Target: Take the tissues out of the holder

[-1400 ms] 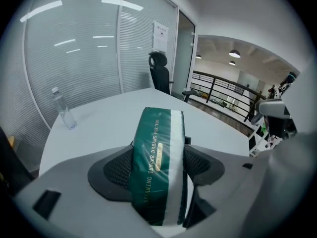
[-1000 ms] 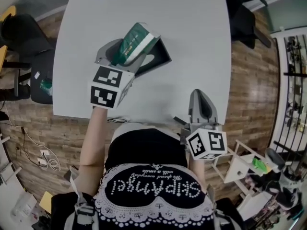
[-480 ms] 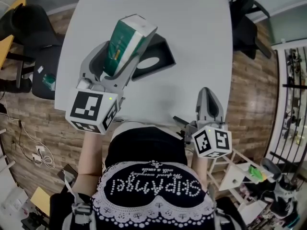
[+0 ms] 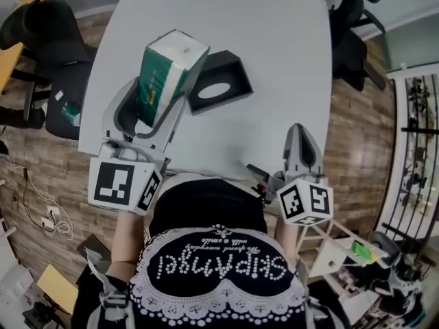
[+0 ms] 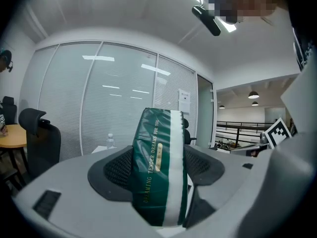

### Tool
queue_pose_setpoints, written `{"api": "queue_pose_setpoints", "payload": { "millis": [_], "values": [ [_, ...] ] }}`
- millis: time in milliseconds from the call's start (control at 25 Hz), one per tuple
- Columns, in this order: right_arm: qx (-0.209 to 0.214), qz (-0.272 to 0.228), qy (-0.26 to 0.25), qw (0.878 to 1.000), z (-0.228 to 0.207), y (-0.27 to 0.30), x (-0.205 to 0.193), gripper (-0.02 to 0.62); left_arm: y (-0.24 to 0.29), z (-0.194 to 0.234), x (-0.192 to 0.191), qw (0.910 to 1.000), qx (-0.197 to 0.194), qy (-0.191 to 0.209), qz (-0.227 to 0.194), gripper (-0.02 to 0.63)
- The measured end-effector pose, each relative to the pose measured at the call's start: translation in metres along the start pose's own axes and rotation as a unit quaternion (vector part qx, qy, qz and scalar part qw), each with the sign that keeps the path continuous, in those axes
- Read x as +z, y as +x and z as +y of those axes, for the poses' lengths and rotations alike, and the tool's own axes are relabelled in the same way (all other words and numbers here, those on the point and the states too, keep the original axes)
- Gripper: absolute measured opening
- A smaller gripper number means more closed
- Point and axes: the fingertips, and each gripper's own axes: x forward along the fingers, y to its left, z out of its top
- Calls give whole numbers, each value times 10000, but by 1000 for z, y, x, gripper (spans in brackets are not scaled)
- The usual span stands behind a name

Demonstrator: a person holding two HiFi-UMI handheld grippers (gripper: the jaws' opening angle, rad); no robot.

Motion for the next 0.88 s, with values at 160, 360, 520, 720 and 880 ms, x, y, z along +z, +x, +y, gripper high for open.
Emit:
{"api": "queue_pose_setpoints", "payload": {
  "millis": [160, 360, 520, 720, 880],
  "values": [
    [-27, -29, -52, 10000, 4, -2, 7, 34, -14, 4, -2, 10000, 65, -44, 15, 333],
    [-36, -22, -165, 9999, 6, -9, 6, 34, -29, 8, -21, 9996, 190, -110, 195, 333],
    [-60, 29, -341, 9994, 6, -14, 3, 34, -36, 8, -35, 9992, 248, -155, 265, 333],
    [-99, 78, -372, 9992, 5, -20, -1, 34, -41, 7, -47, 9988, 286, -238, 309, 333],
    [-101, 92, -400, 9991, 6, -25, -3, 34, -46, 5, -53, 9986, 278, -283, 354, 333]
  ]
}}
